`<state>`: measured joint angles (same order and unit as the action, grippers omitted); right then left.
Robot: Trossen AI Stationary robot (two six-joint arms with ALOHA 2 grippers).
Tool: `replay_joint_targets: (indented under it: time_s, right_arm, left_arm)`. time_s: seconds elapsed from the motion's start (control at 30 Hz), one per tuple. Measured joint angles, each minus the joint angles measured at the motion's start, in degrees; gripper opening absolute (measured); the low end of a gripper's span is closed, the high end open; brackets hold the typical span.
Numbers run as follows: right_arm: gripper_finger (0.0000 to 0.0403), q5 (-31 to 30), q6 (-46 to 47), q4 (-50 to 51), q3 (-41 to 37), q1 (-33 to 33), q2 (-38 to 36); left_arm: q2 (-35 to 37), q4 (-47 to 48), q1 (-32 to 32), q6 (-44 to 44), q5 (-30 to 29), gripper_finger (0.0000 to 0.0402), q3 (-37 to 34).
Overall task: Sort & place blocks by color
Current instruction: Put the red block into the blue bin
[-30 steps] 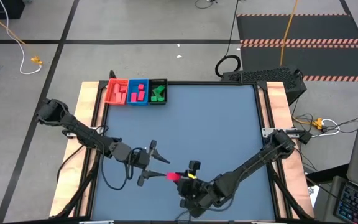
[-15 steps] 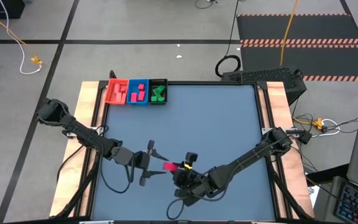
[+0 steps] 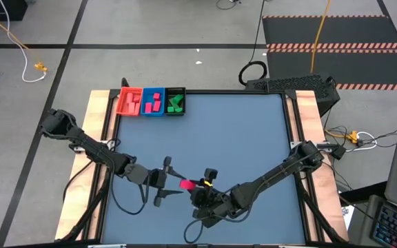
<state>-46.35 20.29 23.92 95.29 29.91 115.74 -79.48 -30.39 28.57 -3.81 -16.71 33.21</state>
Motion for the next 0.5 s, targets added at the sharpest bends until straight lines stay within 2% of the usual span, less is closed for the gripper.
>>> replay_joint_targets:
  time_s: [0.33,0.5]
  right_arm:
    - [0.0123,0.17,-0.02,-0.15,0.00,-0.30,0.00]
    - [0.0123,0.14,-0.01,-0.17,0.00,-0.30,0.00]
  left_arm:
    - [-1.31,-0.40,0.24,-3.66,-0.04,0.0241,0.00]
    - [-5.00,-5.10,0.33,-6.17,-2.15,0.0241,-0.02]
